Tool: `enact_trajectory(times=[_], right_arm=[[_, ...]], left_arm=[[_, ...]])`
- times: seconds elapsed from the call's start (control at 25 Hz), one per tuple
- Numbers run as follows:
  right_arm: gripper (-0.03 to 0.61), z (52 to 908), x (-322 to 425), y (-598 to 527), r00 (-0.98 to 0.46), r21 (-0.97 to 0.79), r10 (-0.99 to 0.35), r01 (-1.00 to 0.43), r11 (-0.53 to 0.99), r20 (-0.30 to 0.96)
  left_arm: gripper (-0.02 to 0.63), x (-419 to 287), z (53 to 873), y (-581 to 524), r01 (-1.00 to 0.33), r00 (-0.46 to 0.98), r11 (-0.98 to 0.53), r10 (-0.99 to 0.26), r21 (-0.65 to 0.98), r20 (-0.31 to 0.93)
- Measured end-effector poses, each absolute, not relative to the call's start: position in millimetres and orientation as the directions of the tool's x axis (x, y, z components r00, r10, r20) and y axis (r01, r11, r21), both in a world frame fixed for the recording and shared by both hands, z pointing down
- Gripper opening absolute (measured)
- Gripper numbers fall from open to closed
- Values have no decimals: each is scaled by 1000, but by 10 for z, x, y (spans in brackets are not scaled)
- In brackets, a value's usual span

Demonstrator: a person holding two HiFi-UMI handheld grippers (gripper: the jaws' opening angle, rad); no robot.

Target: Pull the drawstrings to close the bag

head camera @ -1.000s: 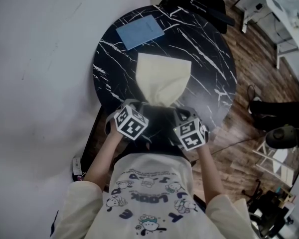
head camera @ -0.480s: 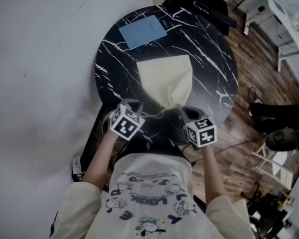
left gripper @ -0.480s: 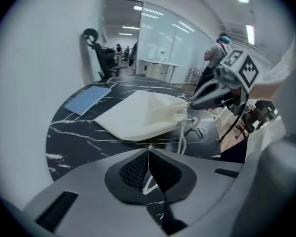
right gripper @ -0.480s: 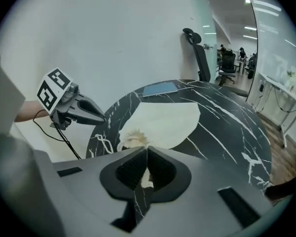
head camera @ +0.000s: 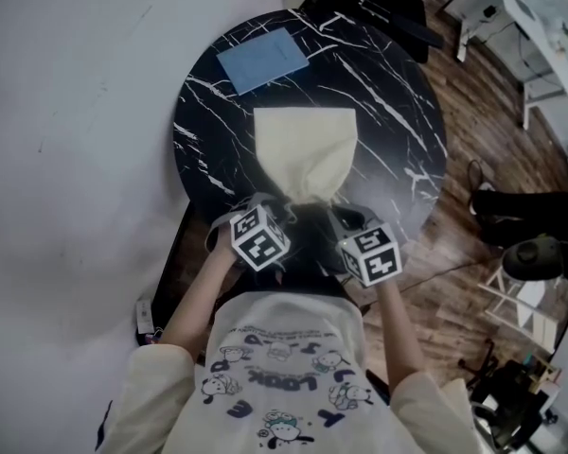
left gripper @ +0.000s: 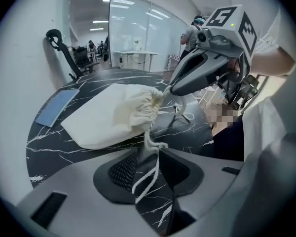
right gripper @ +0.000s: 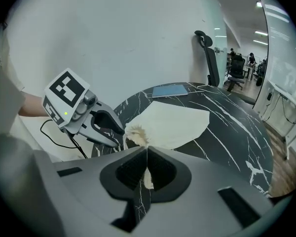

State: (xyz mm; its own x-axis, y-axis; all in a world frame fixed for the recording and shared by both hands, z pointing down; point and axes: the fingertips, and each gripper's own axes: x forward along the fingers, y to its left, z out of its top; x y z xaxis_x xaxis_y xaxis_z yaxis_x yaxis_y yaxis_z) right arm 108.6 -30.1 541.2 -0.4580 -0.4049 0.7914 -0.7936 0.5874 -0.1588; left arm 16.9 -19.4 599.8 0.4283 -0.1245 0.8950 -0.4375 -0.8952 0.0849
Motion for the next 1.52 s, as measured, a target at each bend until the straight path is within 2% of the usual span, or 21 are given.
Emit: enact_trajectory(times=[0.16,0.36,0.84,1.08,1.28,1.52], right_arm=[[18,5404,1119,-319,-449,-143,-408,-792,593,795],[18,5398,1123,-325,-450,-138,-410,-789,598,794],[18,5431,1142,-324,-434,-121,-404,-787,605,805],[17,5502,1289,-347,-335,-50,-436,-836,547,835],[17,5562,1270,-322,-270,31,-460,-836,547,846],[17,5518,1223,-346,-283,9,-470,-849,528,836]], left_arm=[[169,186,6061,-227,-448,443,-886,-100,123,891],[80,251,6058,-332,-483,447,-870,-146,101,882],[51,310,6096,-335,-503,428,-860,-159,89,890],[44,80,5979,-390,-659,394,-745,-227,102,890],[44,-98,5854,-447,-730,349,-681,-292,63,890],[43,-254,5777,-527,-801,310,-597,-346,47,886]])
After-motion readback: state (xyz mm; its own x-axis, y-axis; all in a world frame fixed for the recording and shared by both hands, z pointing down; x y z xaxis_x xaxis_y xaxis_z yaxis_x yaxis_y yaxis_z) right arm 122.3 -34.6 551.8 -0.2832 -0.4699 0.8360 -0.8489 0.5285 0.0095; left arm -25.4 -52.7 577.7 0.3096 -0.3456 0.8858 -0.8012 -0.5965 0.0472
